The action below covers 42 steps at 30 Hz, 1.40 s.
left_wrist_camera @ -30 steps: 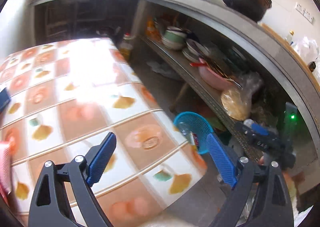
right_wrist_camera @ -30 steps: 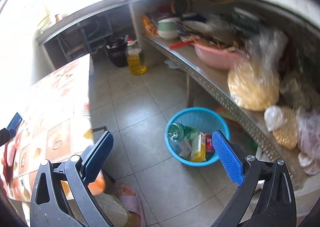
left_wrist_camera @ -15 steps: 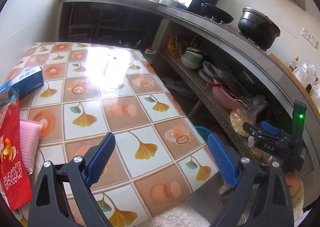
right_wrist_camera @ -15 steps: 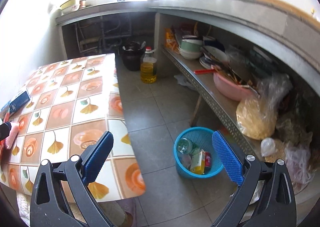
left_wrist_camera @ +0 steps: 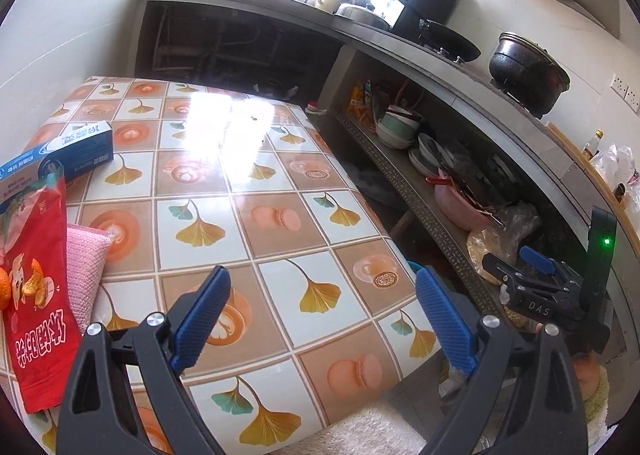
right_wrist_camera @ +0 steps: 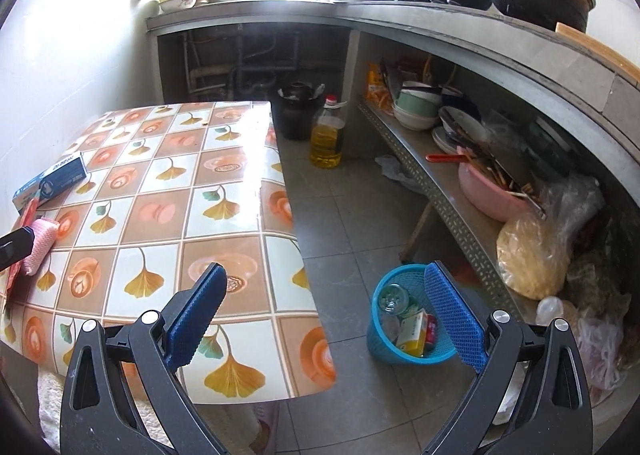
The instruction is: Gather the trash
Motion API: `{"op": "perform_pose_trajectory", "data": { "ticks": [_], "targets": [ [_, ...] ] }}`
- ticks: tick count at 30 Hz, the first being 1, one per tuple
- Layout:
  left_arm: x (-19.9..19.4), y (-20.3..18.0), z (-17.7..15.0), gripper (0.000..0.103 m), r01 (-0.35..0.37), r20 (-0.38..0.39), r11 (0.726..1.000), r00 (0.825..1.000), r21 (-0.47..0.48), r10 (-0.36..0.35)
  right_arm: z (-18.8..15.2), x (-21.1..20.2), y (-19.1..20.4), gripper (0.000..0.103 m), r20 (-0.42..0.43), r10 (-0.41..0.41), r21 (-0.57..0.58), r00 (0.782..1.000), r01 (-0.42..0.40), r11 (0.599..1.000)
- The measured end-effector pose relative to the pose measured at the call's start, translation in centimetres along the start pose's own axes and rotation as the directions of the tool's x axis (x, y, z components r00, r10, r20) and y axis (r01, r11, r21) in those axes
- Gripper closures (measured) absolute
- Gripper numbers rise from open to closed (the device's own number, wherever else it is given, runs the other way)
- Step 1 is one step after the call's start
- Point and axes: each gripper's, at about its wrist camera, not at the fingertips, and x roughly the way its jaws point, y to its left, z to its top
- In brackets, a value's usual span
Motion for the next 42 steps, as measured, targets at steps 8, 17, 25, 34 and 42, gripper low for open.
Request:
{"op": "perform_pose_trajectory", "data": {
  "ticks": [8, 17, 25, 34, 42],
  "targets": [
    [-2.2, 0.8, -1.6, 0.012, 0.000, 0.026, 0.999, 1.000, 0.032, -0.001, -0.3, 0.4, 0.2, 0.008, 0.003, 0.097, 0.005, 0.995, -0.097, 0.995],
    [-6.7, 3.7, -4.5, 0.011, -0.163, 0.077, 0.985, 0.984, 0.050, 0.159, -0.4, 2.3, 3.4, 0.008, -0.044, 0.267, -0.010, 0.963, -0.268, 0.963],
    [-9.5, 8.3, -4.6, 0.011, -0.302, 0.099, 0.952, 0.947, -0.054, 0.306, 0.3, 3.1, 7.5, 0.008, -0.112, 0.418, -0.012, 0.902, -0.422, 0.907],
    [-11.1, 12.7, -6.2, 0.011, -0.362, 0.083, 0.916, 0.922, -0.171, 0.379, 1.1, 2.8, 12.1, 0.015, -0.176, 0.557, -0.042, 0.811, -0.572, 0.819],
    [-11.6, 15.4, -6.0, 0.011, -0.393, 0.098, 0.887, 0.899, -0.242, 0.426, 1.9, 3.3, 16.2, 0.024, -0.250, 0.629, -0.046, 0.736, -0.658, 0.752]
  ]
}}
